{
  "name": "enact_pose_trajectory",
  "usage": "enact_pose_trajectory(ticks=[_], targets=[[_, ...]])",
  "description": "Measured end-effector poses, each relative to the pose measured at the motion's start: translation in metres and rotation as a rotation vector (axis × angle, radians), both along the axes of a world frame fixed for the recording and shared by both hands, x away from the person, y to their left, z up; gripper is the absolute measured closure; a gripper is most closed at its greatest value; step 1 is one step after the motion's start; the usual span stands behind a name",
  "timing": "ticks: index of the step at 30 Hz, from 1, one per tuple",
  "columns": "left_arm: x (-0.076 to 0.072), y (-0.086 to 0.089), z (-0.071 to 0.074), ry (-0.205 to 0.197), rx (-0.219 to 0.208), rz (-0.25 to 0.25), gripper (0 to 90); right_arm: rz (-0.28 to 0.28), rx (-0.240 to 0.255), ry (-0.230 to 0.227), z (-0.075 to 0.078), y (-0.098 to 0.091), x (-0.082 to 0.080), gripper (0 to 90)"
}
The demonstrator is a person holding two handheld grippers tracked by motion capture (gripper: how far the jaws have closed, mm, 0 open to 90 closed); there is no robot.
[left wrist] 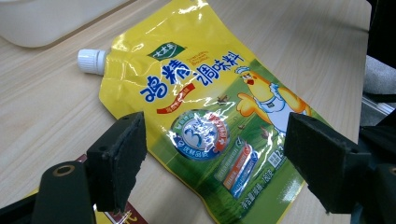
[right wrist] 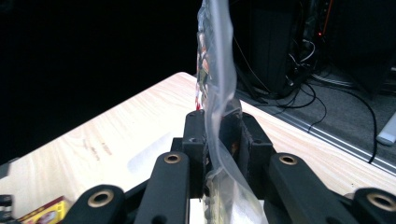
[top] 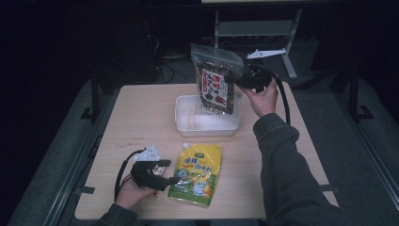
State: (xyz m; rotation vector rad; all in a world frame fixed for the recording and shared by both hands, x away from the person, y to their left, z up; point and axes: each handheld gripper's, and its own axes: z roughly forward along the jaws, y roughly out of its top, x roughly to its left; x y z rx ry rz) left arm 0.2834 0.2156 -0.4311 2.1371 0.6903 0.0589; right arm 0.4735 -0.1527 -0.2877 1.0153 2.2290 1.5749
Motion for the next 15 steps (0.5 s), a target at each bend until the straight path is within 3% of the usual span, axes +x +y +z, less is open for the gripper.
enact_pose_trajectory(ticks=[9,15], targets=[[0.0,0.0,0.0,0.001,-0.003,0.001,20.9,-0.023,0.004,0.007,-0.03,0.005,0.012,75.5],[0.001,0.002,-0.001,0.005,-0.008,0.007,20.9,-0.019,-0.023,0.012,-0.039,0.01,0.014,75.3]])
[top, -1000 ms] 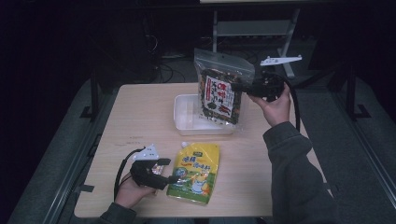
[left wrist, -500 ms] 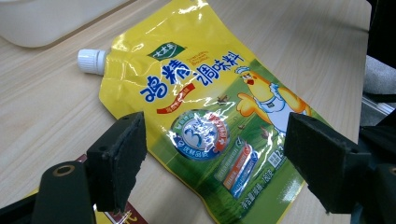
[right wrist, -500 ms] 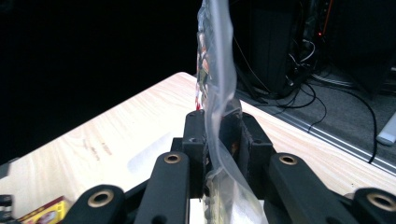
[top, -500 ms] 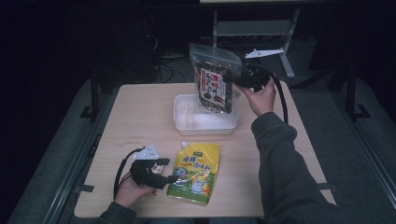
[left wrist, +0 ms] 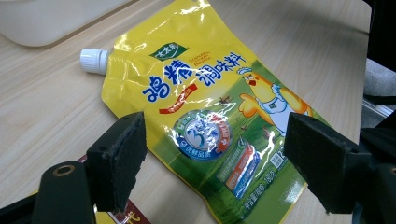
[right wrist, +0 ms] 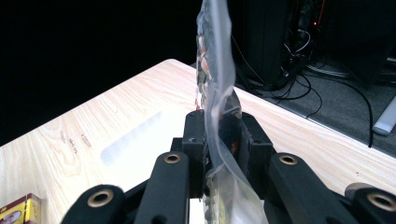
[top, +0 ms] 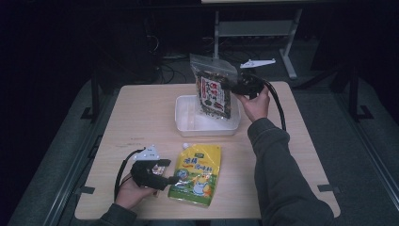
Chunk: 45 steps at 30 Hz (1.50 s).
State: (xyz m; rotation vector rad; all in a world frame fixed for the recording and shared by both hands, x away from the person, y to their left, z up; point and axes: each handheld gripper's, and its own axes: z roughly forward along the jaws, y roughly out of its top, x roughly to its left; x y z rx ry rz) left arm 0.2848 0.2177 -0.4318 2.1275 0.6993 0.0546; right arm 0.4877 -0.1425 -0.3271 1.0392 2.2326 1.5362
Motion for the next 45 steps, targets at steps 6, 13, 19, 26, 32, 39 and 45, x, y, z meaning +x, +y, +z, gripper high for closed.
enact_pose_trajectory(ticks=[6,13,19,26,32,39,45], targets=[[-0.001,0.001,0.0,0.006,-0.007,0.005,20.9,-0.011,0.037,0.006,-0.008,-0.004,-0.004,75.3],[-0.001,0.001,0.001,0.004,-0.01,0.006,20.9,-0.002,0.049,0.023,-0.012,-0.011,-0.01,75.2],[-0.001,0.002,0.001,0.006,-0.011,0.006,21.0,-0.011,0.039,0.014,-0.012,-0.011,-0.017,75.2],[-0.001,0.001,0.0,0.006,-0.012,0.007,21.0,-0.018,0.053,0.026,-0.016,-0.014,-0.017,74.6],[-0.002,0.001,0.0,0.007,-0.014,0.008,21.0,-0.017,0.053,0.036,-0.017,-0.017,-0.016,73.7],[-0.002,0.001,0.0,0.005,-0.011,0.005,21.0,-0.021,0.053,0.057,-0.019,-0.019,-0.015,67.3],[-0.002,0.001,0.0,0.005,-0.008,0.005,20.9,-0.017,0.047,0.094,-0.02,-0.024,-0.015,55.6]])
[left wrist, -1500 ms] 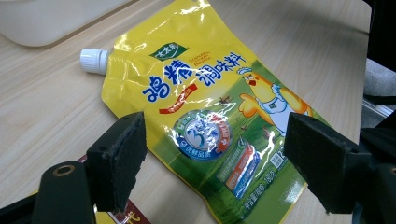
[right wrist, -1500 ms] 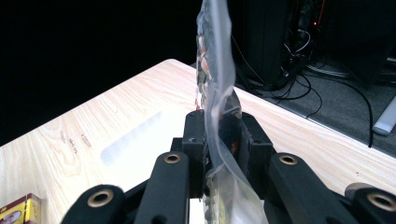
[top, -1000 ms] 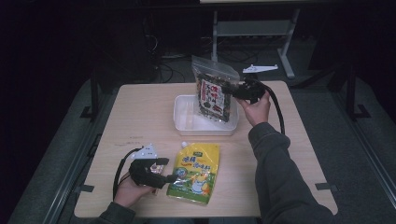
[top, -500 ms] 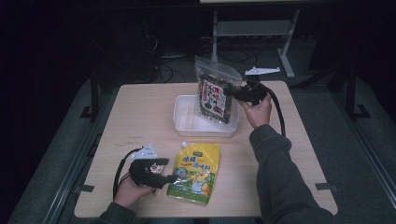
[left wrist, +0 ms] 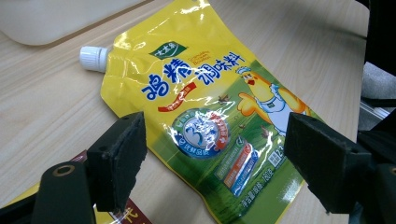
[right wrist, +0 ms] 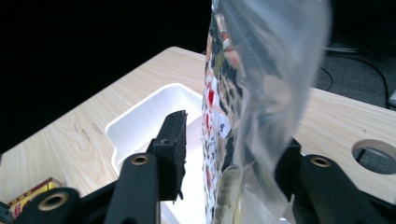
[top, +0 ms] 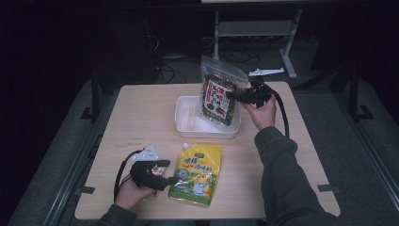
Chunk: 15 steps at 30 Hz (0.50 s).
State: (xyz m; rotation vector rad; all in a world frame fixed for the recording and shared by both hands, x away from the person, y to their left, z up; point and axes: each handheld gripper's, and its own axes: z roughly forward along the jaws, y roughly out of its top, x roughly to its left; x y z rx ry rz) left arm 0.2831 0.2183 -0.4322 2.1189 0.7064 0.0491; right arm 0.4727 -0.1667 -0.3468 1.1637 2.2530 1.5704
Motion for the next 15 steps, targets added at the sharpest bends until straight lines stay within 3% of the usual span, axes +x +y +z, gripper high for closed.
enact_pose_trajectory(ticks=[9,15], targets=[[0.0,-0.002,0.0,-0.004,0.003,-0.008,20.8,-0.009,-0.006,0.009,0.006,-0.009,-0.006,46.7],[-0.001,-0.004,0.0,-0.004,0.008,-0.008,20.8,-0.004,-0.003,0.016,0.007,-0.014,-0.012,45.6]])
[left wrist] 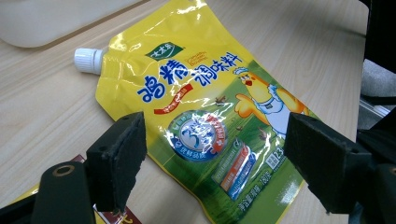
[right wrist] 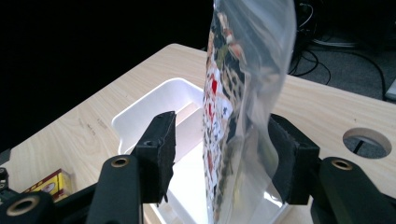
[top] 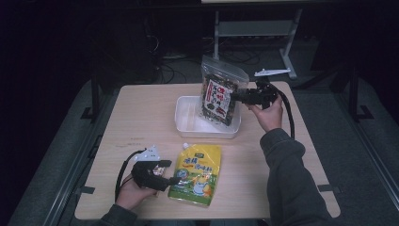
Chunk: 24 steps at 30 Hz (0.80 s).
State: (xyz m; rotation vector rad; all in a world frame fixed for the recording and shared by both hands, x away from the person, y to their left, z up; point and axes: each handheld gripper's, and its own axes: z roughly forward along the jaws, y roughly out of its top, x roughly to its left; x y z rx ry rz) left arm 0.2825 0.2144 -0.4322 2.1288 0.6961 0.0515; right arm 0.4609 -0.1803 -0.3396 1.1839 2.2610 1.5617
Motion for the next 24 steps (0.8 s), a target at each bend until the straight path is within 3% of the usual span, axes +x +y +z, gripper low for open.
enact_pose_trajectory(ticks=[24], targets=[[0.001,-0.001,0.0,-0.008,0.009,0.009,20.5,0.018,-0.019,0.053,-0.005,-0.015,-0.022,41.4]])
